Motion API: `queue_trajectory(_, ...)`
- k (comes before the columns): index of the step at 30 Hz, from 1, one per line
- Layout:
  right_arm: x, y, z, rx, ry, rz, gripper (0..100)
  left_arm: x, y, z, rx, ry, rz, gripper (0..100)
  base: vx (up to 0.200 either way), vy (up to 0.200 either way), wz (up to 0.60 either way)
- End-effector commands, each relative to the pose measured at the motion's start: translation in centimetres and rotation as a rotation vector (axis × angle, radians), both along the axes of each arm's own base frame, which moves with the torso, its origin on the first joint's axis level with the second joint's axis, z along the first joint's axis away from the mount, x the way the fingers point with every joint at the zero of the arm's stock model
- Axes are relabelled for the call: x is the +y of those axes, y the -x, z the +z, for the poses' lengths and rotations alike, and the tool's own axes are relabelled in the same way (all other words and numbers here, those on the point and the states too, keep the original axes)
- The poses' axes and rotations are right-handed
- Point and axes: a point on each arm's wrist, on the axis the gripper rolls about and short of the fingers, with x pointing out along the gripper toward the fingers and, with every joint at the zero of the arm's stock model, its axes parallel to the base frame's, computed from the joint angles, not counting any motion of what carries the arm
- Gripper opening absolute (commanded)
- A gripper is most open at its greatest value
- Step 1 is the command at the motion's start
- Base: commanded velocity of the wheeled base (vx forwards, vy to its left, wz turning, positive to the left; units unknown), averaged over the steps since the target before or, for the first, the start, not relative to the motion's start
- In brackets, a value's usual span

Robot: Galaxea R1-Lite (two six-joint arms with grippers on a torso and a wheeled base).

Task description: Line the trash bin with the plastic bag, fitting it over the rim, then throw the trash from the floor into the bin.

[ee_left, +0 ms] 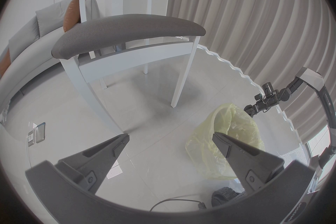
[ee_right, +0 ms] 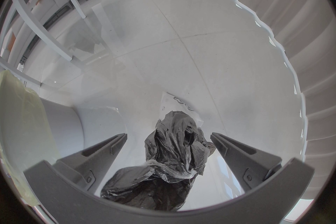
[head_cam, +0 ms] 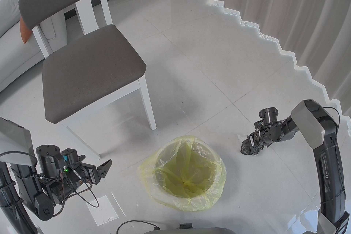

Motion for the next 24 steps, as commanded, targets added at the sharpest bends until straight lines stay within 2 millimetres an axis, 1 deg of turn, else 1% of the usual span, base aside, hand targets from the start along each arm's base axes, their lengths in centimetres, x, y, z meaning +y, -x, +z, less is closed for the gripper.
queue_trajectory(1,0.0,0.0,-0.1,0.0,0.0,0.001,0,0.1,0.1,0.1,-0.01,0.002,0.003,100,0.0,0.0,0.0)
queue_trajectory(12,0.1,0.4,0.1,0.011,0.002,-0.001,0,0.0,0.4,0.1,-0.002,0.013,0.002,100,0.0,0.0,0.0)
queue_trajectory(13,0.1,0.5,0.5,0.01,0.002,-0.001,0,0.0,0.4,0.1,-0.003,0.018,0.003,100,0.0,0.0,0.0)
queue_trajectory(15,0.1,0.7,1.8,-0.004,0.003,0.002,0,0.0,0.4,0.2,-0.005,0.021,0.004,100,0.0,0.0,0.0)
queue_trajectory(16,0.1,0.7,1.8,-0.004,0.003,0.002,0,0.0,0.4,0.2,-0.005,0.021,0.004,100,0.0,0.0,0.0)
queue_trajectory(20,0.1,2.3,5.4,-0.024,0.003,0.002,0,0.0,0.4,0.2,-0.006,0.025,0.007,100,0.0,0.0,0.0)
queue_trajectory(21,0.1,2.3,5.4,-0.024,0.003,0.002,0,0.0,0.4,0.2,-0.006,0.025,0.007,100,0.0,0.0,0.0)
queue_trajectory(22,-0.3,4.3,8.3,-0.035,0.003,-0.003,0,0.0,0.4,0.4,-0.01,0.039,0.015,100,0.0,0.0,0.0)
queue_trajectory(24,-0.6,5.8,10.2,-0.043,0.002,-0.008,0,-0.1,0.5,0.6,-0.019,0.042,0.011,100,0.0,0.0,0.0)
